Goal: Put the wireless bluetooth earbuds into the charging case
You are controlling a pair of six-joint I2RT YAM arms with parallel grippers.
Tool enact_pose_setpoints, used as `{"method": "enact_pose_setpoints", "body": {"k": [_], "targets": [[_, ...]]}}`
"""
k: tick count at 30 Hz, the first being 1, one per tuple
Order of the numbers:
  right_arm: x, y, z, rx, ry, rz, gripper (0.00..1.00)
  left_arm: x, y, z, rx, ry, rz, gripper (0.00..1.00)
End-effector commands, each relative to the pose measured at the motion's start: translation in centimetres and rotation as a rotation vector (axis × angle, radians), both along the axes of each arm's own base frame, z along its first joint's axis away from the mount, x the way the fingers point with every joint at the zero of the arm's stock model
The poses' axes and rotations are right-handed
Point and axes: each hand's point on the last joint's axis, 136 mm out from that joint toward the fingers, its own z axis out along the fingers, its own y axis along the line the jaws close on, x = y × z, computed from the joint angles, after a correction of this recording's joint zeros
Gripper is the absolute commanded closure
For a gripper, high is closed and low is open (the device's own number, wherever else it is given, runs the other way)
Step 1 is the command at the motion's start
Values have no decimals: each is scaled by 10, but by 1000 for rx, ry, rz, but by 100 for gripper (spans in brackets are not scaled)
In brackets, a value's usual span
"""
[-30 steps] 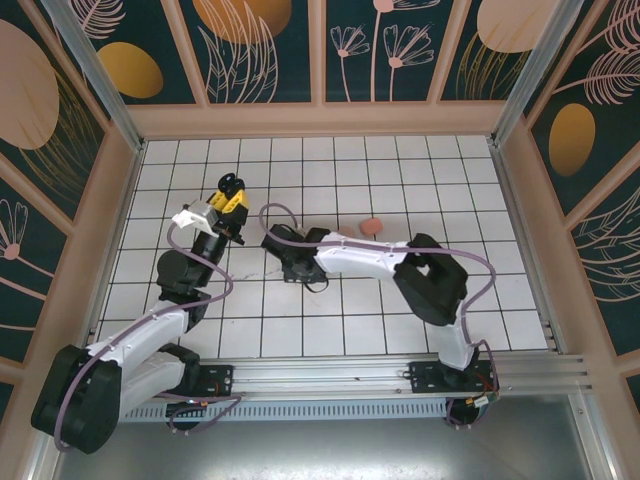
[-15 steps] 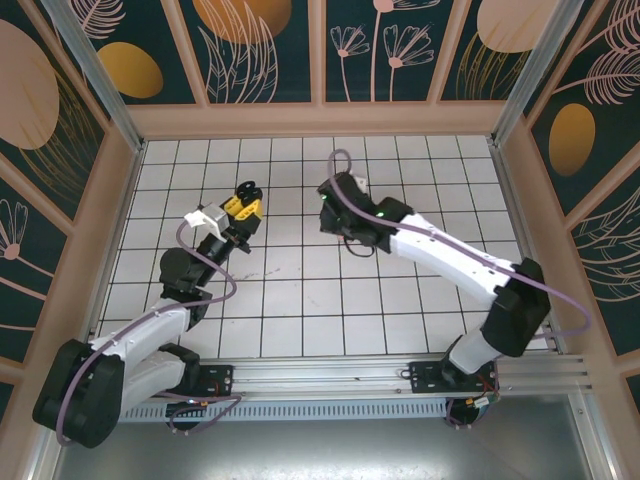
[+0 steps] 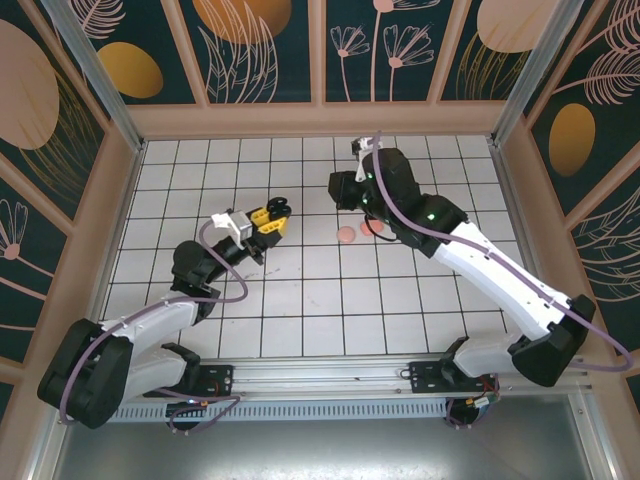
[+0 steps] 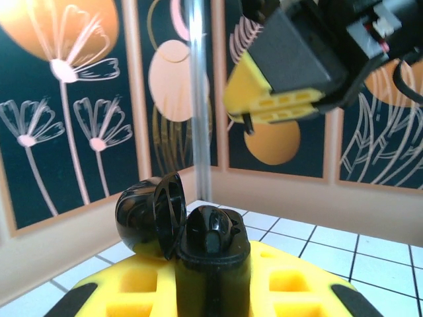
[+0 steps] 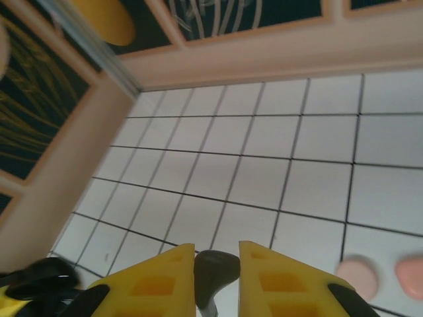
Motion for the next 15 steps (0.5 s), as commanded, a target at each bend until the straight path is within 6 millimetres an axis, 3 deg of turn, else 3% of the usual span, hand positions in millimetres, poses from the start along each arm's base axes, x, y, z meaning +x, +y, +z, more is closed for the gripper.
{"method": "enact_pose_setpoints", "body": {"k": [1,8,15], "targets": [[-15,9,36,60,-125,121,81,-8,-18,15,38,-81,-82,100],[-42,31,47,100,-183,295,81,-5,-38,25,49,-96,-156,100],[-59,48,41,100,-202,386,81,-4,-45,34,46,-118,-186,100]]}}
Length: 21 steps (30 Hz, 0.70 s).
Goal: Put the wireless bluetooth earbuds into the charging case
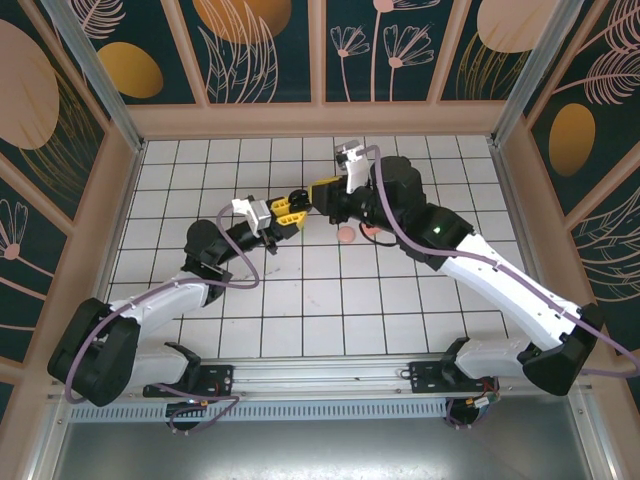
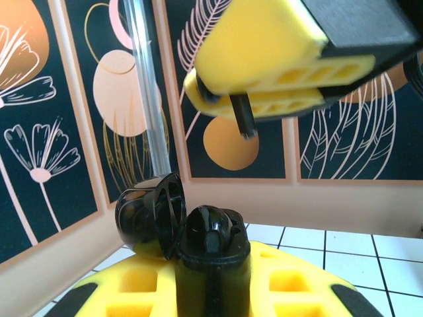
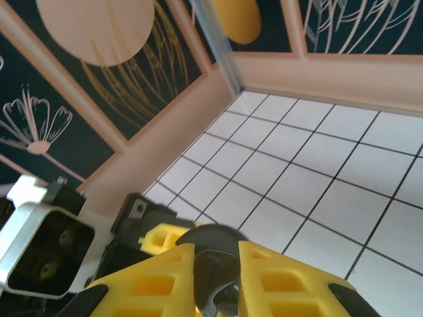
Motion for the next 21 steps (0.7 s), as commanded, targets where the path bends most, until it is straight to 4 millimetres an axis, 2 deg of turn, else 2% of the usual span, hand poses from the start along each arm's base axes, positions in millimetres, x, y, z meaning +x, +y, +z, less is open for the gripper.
{"method": "enact_pose_setpoints", "body": {"k": [1,21], "targets": [[-10,8,13,36,-60,61,81,-5,-6,13,-4,-52,-39,100],[-4,17,-15,8,-1,47,81,-6,-6,24,-24,-64,-48,100]]}}
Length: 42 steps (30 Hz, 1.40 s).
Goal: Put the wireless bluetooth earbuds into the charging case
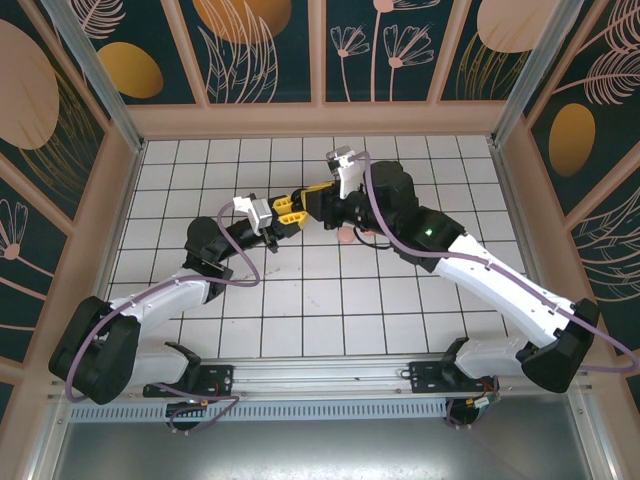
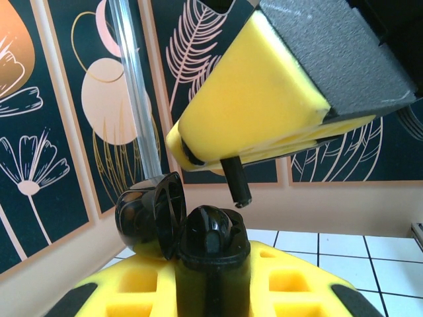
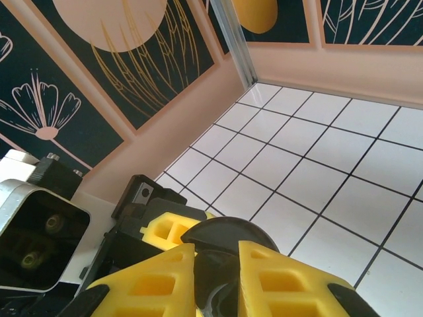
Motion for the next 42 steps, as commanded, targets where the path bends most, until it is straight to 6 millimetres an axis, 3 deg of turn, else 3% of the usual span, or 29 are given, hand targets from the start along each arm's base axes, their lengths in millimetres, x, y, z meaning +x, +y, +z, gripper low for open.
{"method": "enact_pose_setpoints", "body": {"k": [1,25,35,42], "targets": [[-1,5,-5,8,0,10,81,-4,-2,18,-27,-44,-20,100],[14,0,-31,-54,-3,-73,83,-15,-3,24,-34,-51,-63,100],[-9,15,-52,-143,-25,58,84,-14,-5,30,-44,-52,-59,100],[-9,7,-72,-190,-4,33,84,-12,-5,33,-52,-50,-50,100]]}}
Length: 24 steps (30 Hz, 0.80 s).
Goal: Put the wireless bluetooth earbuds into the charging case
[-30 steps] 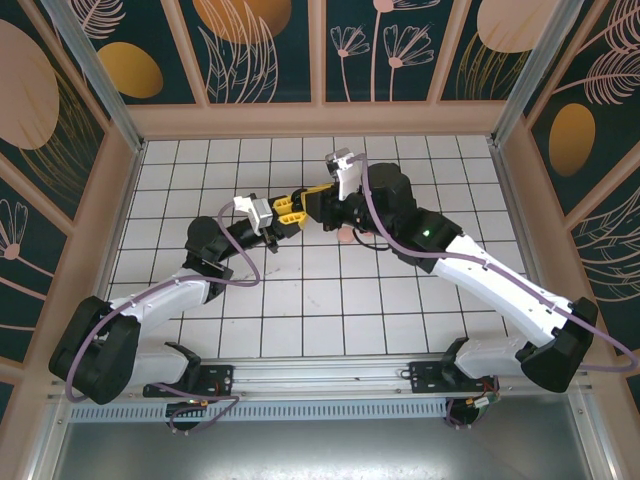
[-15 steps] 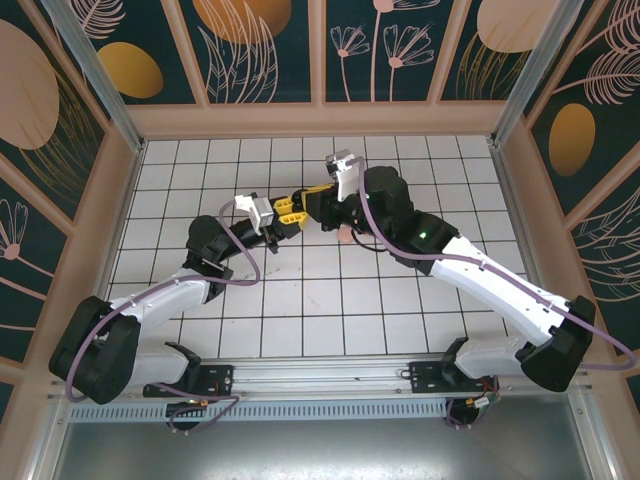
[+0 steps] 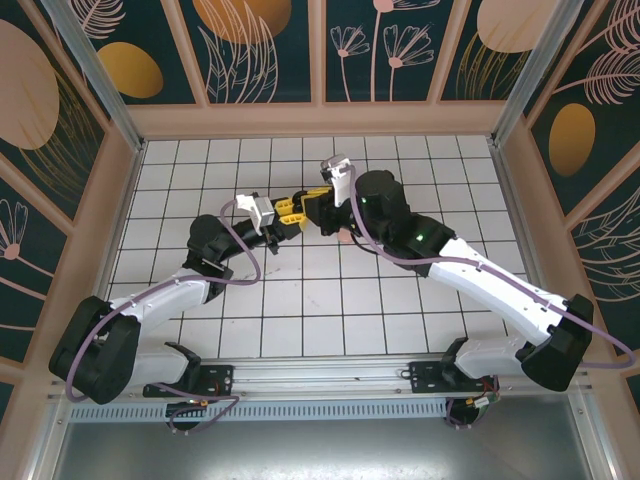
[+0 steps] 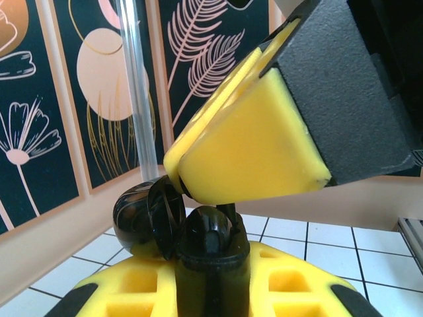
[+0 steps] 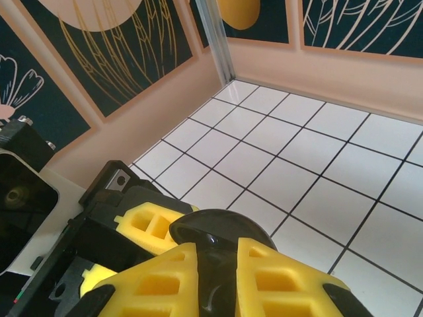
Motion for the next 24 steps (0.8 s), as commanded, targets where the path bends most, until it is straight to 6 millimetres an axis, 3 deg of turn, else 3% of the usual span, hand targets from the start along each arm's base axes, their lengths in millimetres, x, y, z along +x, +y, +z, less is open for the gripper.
{"method": "enact_pose_setpoints", "body": {"k": [1,7,13,19,24], "targets": [[-14,4,-44,-98,81,45,84,-16,-3,46,-76,-140,-42,100],[-1,-4,-28,-30,113,-20,75,-14,-3,44,-72,-126,-43,100],[13,-10,14,91,120,-60,56,-13,-5,38,-66,-102,-49,100],[11,-18,53,187,104,-45,42,-12,-7,34,-63,-87,-55,100],[15,-32,74,238,115,-70,38,-12,-9,29,-58,-77,-59,100]]}}
